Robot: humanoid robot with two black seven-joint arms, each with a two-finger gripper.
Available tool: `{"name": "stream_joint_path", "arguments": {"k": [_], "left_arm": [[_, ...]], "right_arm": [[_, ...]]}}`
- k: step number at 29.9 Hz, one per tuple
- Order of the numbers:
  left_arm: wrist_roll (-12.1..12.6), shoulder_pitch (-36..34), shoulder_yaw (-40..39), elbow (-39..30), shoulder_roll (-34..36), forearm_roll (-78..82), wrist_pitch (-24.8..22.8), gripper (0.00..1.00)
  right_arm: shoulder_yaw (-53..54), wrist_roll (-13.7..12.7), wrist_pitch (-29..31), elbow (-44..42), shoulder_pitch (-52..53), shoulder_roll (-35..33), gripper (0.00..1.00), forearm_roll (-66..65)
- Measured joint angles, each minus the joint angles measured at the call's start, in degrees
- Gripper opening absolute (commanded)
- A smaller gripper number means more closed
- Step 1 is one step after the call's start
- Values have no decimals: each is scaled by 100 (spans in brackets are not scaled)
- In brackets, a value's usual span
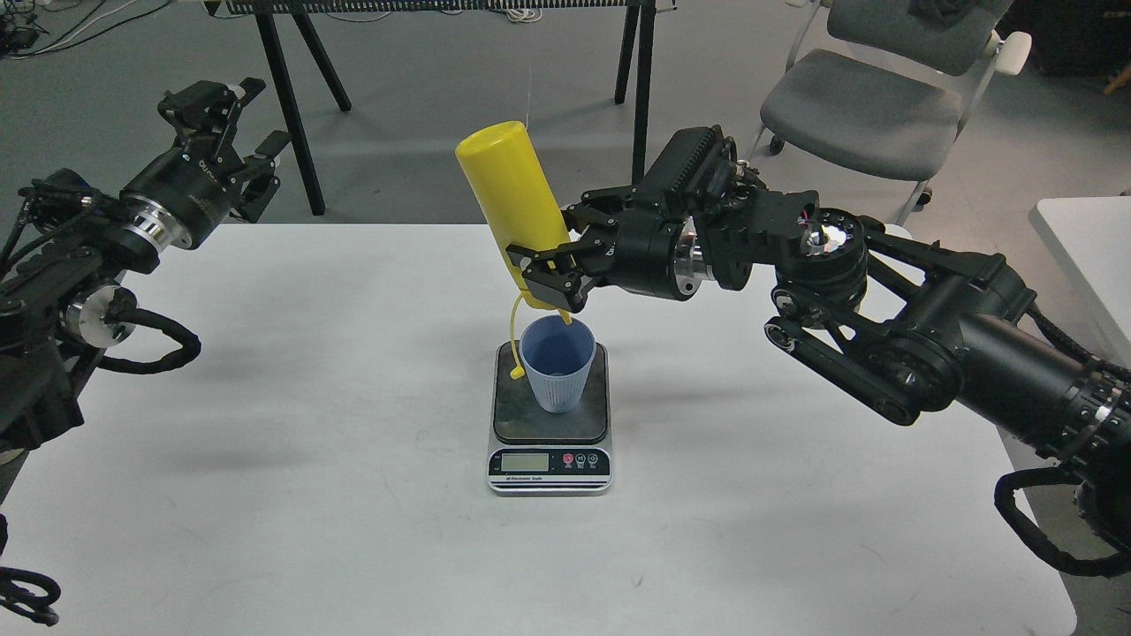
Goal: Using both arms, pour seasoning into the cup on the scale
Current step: 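Raise the yellow bottle away from the cup and bring it back down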
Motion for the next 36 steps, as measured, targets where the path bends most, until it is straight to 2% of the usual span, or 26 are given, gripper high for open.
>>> {"name": "stream_joint_path", "arguments": {"k": [6, 9, 13, 17, 18, 22, 25, 28, 30, 31, 32, 36], "left_arm": [[0, 0, 0, -1, 0, 0, 1, 65], [0, 0, 0, -1, 3, 0, 0, 65], [-2, 0, 0, 1, 31, 0, 1, 65], [-2, 0, 0, 1, 0, 0, 0, 65], [-2, -1, 0, 1, -11, 0, 2, 65], [-2, -44, 11, 1, -109, 1, -2, 65], [-2, -62, 16, 2, -140, 8, -1, 65], [-2, -63, 27, 2, -149, 10, -1, 65], [-2, -62, 33, 2, -154, 12, 0, 65], [-2, -62, 35, 3, -154, 12, 0, 65], [-2, -45, 47, 3, -158, 16, 1, 65], [-2, -11, 70, 3, -160, 18, 0, 65]], "right_arm": [[427, 1, 53, -228, 36, 8, 53, 0], [964, -33, 493, -624, 164, -64, 54, 379], [1584, -282, 1178, -1287, 519, -623, 54, 2578], [1630, -624, 1271, -1640, 695, -1517, 55, 5008], [1614, -704, 1273, -1710, 690, -1698, 55, 5096], [1191, -1239, 1275, -1925, 166, -2346, 55, 6833], [839, -1344, 1279, -1816, -337, -2663, 55, 8617], [836, -1110, 1277, -1455, -984, -2827, 55, 10417], [936, -767, 1278, -1150, -1447, -2863, 55, 11586], [959, -688, 1278, -1081, -1546, -2869, 55, 11856], [1028, -347, 1276, -736, -1995, -2890, 55, 13385], [1295, 190, 1274, -260, -2666, -2881, 55, 15829]]}}
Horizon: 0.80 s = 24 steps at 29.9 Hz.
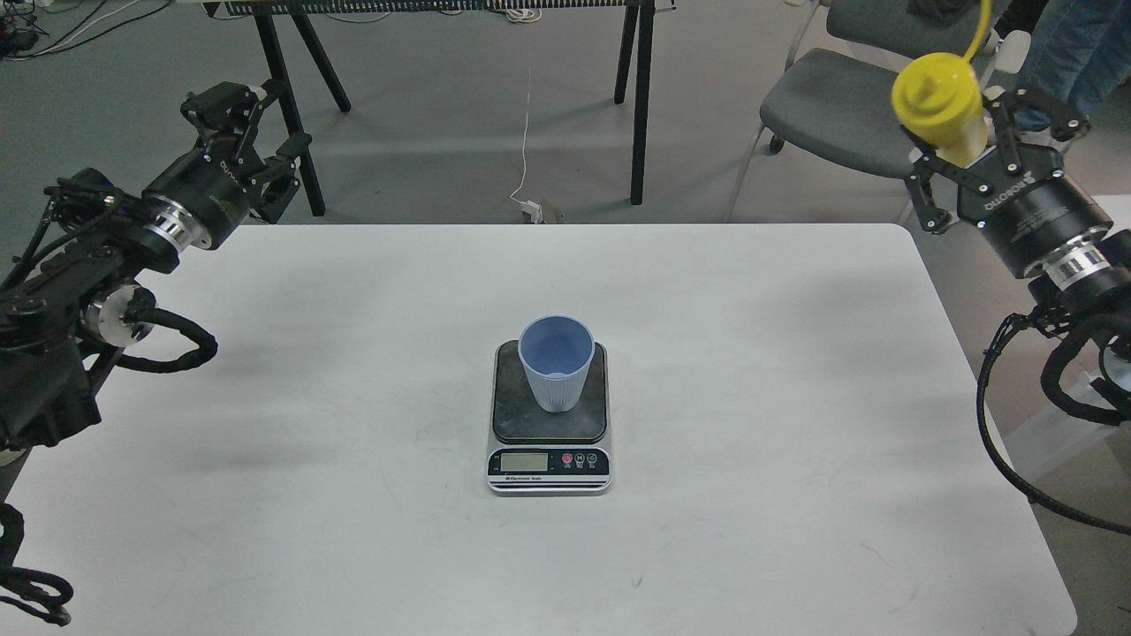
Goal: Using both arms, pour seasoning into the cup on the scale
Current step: 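Raise the yellow bottle away from the cup and bring it back down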
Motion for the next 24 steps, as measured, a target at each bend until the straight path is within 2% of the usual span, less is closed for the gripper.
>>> {"name": "stream_joint_path", "arguments": {"k": [3, 11, 24], "left_arm": [[0, 17, 8, 0, -1, 0, 1, 65], [0, 28, 9, 0, -35, 0, 1, 65], [1, 4, 23, -1, -53, 0, 0, 65]], "right_arm": [[421, 111, 0, 189, -554, 27, 56, 1009], [1363, 126, 0, 401, -1940, 352, 57, 1125], [1494, 146, 2, 489, -2316, 1491, 57, 749]]}}
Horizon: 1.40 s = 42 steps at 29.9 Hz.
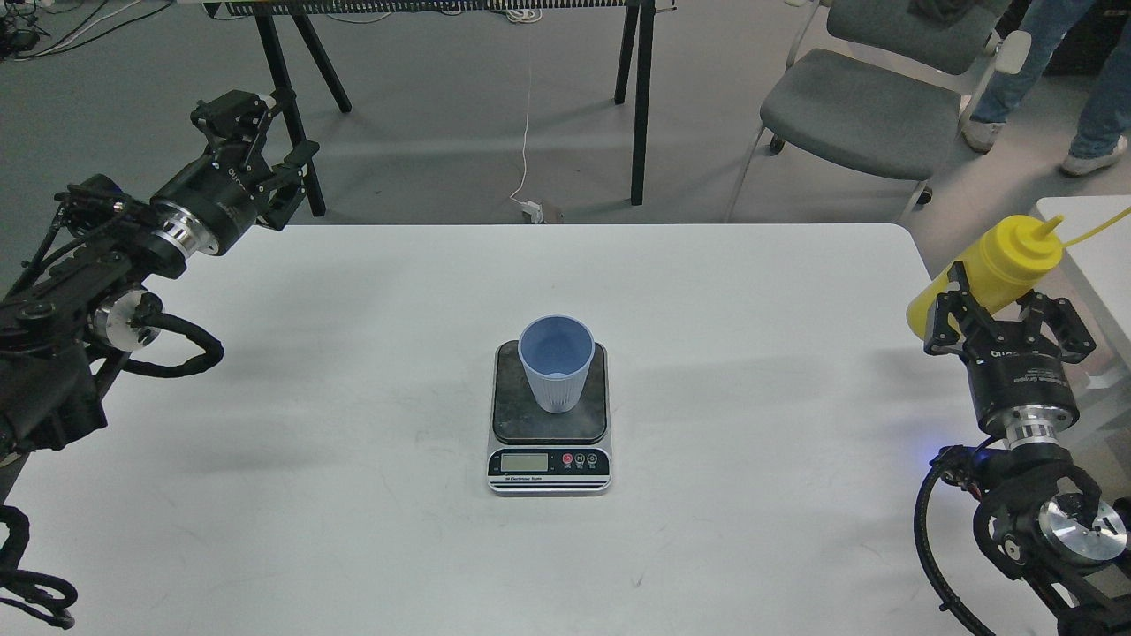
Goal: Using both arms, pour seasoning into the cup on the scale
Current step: 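Raise the yellow bottle away from the cup and bring it back down, then lower the yellow bottle upright onto the table with the right gripper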
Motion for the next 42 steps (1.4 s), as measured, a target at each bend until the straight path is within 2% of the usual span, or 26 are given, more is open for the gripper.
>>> {"name": "stream_joint_path", "arguments": {"k": [27, 42], "left_arm": [[0, 25, 30, 0, 43, 8, 0, 65], [0, 35, 30, 0, 11, 9, 0, 65]], "right_arm": [[150, 16, 0, -350, -348, 1002, 61, -902], [188, 19, 0, -420, -460, 1147, 61, -1083]]}}
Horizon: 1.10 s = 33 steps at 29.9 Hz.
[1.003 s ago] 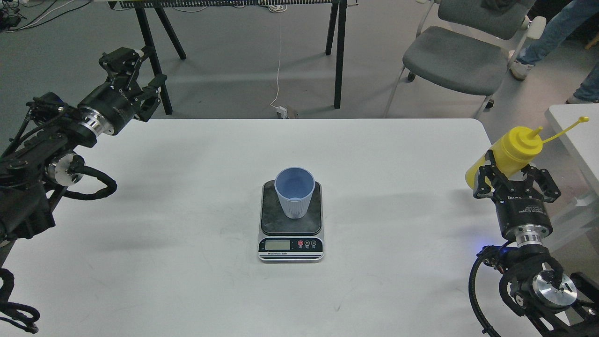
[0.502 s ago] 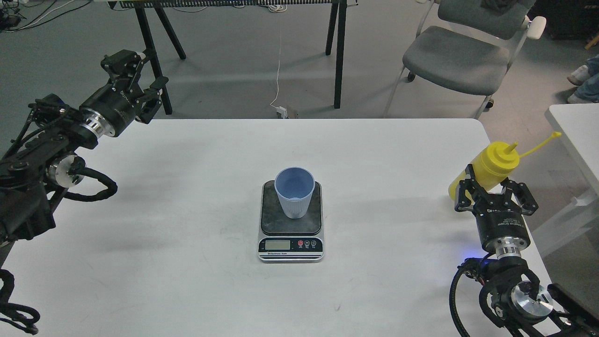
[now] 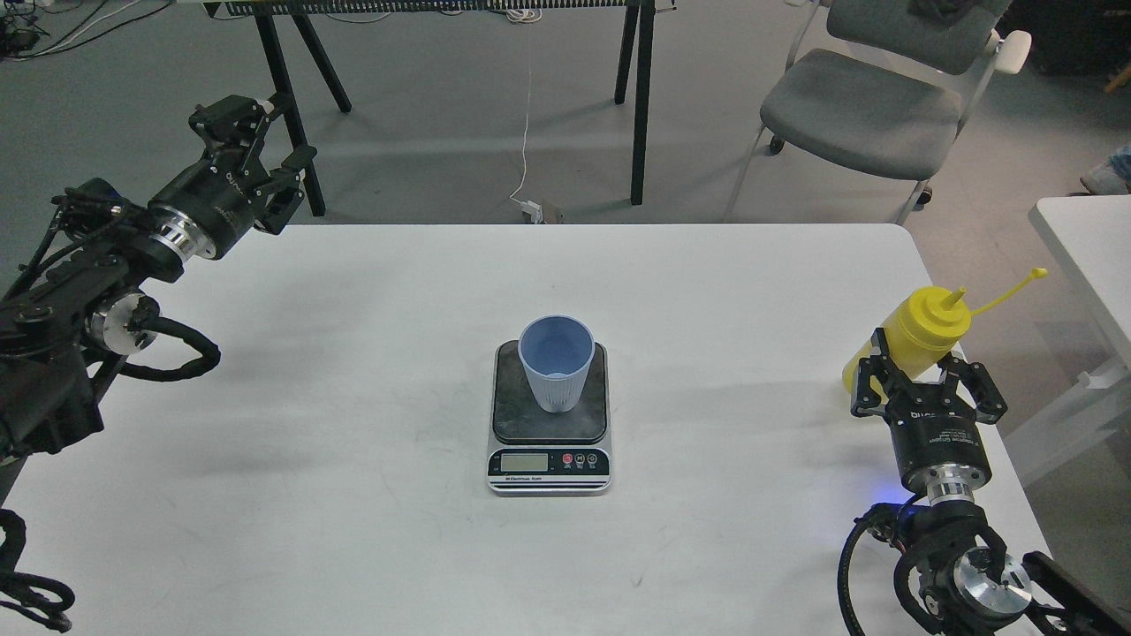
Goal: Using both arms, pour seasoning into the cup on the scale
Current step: 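Lower the yellow bottle upright onto the table with the right gripper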
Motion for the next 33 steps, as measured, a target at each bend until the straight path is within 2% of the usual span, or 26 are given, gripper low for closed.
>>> {"name": "stream_joint_path", "arguments": {"k": [28, 33], "left_arm": [[0, -6, 0, 0, 30, 0, 0, 65], [0, -6, 0, 0, 22, 0, 0, 65]], "right_arm": [[17, 0, 0, -212, -70, 313, 64, -337], [26, 5, 0, -228, -70, 332, 69, -395]]}}
